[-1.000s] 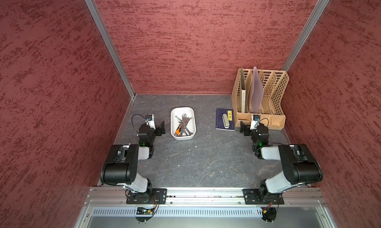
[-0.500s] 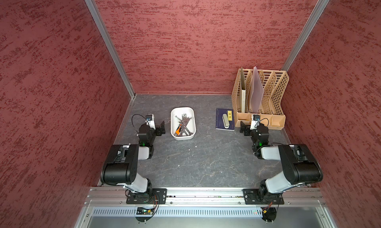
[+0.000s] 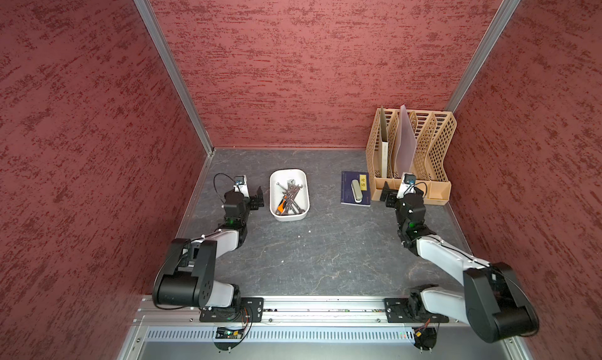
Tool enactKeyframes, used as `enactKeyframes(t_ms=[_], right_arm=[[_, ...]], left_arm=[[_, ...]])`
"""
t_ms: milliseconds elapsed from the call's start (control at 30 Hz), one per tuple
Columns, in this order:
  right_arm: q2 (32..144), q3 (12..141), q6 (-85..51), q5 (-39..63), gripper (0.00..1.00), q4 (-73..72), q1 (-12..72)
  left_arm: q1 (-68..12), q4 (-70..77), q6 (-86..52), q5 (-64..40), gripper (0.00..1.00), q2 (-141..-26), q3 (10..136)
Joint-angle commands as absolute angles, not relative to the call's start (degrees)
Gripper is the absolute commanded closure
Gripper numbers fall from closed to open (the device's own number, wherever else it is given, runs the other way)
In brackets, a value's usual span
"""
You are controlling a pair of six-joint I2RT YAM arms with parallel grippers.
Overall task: Take out the wrench from the storage box
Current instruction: Move the storage box to the center of the board.
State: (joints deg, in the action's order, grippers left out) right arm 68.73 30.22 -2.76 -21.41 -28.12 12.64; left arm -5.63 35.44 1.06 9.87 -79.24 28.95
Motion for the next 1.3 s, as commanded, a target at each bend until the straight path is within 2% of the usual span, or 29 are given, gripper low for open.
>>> enactKeyframes(t_ms=[0,133,267,367,533,633,867,1267], right_arm=[[65.35,36.38,-11.68,-20.73,0.02,-9.91,15.15],[68.5,44.05,-12.94,-14.73,0.02,-0.78,22.45],[79.0,54.77,-11.1,-11.12,0.02,7.87,30.57],[88.25,63.51,-12.2,-6.65,0.02,12.23,34.9],[98.65,71.15,-15.04,10.87,0.02,7.44,36.91],[104.95,75.27,-16.39,17.17,0.09,6.21,37.34],[113.9,80.93,-17.68,19.32,0.14,8.66,37.72],[114.11,78.35,-18.19,18.38,0.16,7.76,37.71]], left_arm=[[-7.86,21.49,-5.32,16.88,0.0,-73.82,34.92],[-8.28,4.31,-16.38,9.75,0.0,-72.84,44.26],[-8.02,-11.53,-20.55,3.54,0.0,-78.32,53.95],[-7.48,-16.51,-22.96,-3.22,0.0,-83.21,57.6],[-6.59,-15.05,-28.65,-15.47,0.0,-90.24,59.39],[-6.8,-12.69,-31.61,-21.07,0.0,-94.07,59.81],[-8.5,-10.17,-33.39,-26.39,0.0,-99.49,60.9],[-13.32,-9.23,-34.04,-27.11,0.0,-101.16,62.59]])
